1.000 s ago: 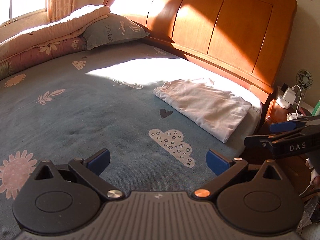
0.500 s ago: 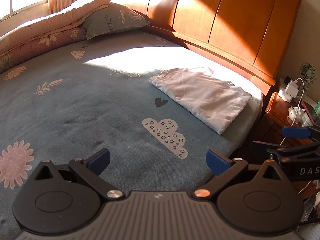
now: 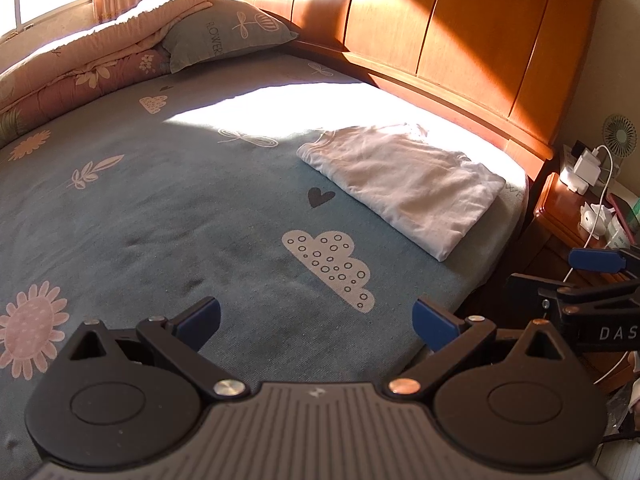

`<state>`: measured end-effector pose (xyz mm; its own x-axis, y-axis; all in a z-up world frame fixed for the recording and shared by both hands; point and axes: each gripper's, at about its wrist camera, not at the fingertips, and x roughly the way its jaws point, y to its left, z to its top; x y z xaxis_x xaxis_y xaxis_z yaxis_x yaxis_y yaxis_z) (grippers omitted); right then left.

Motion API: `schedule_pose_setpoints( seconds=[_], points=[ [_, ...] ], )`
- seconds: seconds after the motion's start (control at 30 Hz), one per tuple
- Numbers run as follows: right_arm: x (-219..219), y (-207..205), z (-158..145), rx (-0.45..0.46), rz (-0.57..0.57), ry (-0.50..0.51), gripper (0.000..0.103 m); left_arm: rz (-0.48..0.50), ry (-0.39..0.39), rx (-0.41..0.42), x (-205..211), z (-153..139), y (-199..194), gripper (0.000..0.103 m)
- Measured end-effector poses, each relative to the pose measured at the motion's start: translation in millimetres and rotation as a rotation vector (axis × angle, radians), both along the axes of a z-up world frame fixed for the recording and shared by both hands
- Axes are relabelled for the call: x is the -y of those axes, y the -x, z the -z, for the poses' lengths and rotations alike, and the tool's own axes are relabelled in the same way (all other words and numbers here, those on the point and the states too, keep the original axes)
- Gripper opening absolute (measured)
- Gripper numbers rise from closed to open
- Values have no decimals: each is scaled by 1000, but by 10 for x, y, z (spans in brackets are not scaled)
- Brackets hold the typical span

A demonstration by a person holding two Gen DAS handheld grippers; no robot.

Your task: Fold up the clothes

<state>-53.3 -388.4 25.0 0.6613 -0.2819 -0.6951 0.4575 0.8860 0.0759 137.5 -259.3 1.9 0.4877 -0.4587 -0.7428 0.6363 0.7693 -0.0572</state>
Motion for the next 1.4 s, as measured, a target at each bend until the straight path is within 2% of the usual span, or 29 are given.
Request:
schedule_pose_setpoints(
  seconds=[0.5,1.4],
  points=[
    [15,-47,15,-5,-2,2,103,-12,-47,-6,34,62,-16,102],
    [8,-99,46,-14,-10,8,103,-10,-51,-3,2,75,-31,102]
  ],
)
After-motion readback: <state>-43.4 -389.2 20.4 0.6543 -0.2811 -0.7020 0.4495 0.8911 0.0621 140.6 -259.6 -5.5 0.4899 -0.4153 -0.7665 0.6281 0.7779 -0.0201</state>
